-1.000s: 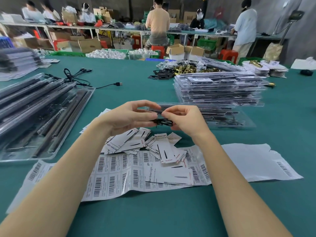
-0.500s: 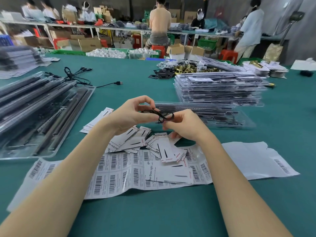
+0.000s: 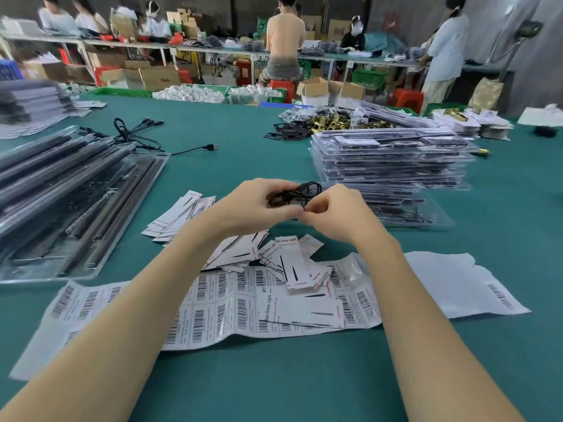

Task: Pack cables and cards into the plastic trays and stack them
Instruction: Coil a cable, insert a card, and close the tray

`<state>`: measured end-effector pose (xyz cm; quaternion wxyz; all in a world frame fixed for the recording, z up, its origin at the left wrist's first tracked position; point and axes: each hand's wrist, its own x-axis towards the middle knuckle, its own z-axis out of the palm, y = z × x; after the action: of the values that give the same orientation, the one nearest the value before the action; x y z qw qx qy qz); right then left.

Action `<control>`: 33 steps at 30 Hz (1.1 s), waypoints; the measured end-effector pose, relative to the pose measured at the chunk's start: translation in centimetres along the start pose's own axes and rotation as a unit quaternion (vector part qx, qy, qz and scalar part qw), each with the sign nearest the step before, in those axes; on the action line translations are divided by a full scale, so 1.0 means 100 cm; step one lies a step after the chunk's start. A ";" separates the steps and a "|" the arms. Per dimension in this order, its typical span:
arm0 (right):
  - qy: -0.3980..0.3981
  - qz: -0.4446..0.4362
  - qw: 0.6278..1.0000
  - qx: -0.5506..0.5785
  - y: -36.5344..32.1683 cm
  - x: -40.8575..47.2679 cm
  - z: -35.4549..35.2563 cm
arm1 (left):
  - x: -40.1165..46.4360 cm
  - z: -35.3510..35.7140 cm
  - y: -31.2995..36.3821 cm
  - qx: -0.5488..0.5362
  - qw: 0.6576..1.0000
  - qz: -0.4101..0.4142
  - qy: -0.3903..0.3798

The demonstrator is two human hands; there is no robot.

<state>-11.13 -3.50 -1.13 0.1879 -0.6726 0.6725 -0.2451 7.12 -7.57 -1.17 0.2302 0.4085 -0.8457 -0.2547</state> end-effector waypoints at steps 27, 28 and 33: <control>0.181 -0.173 0.962 0.113 0.022 0.003 0.003 | -0.003 0.022 -0.021 0.042 0.990 0.122 0.058; 0.182 -0.185 0.958 0.126 0.024 0.002 0.006 | -0.003 0.022 -0.023 0.031 0.990 0.124 0.057; 0.176 -0.226 0.944 0.163 0.020 0.005 0.009 | -0.001 0.021 -0.028 0.009 0.985 0.157 0.069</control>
<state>-12.27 -4.11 -2.96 0.1129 -0.7131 0.4763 -0.5019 7.50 -8.44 -4.53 0.3218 0.2896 -0.8834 -0.1793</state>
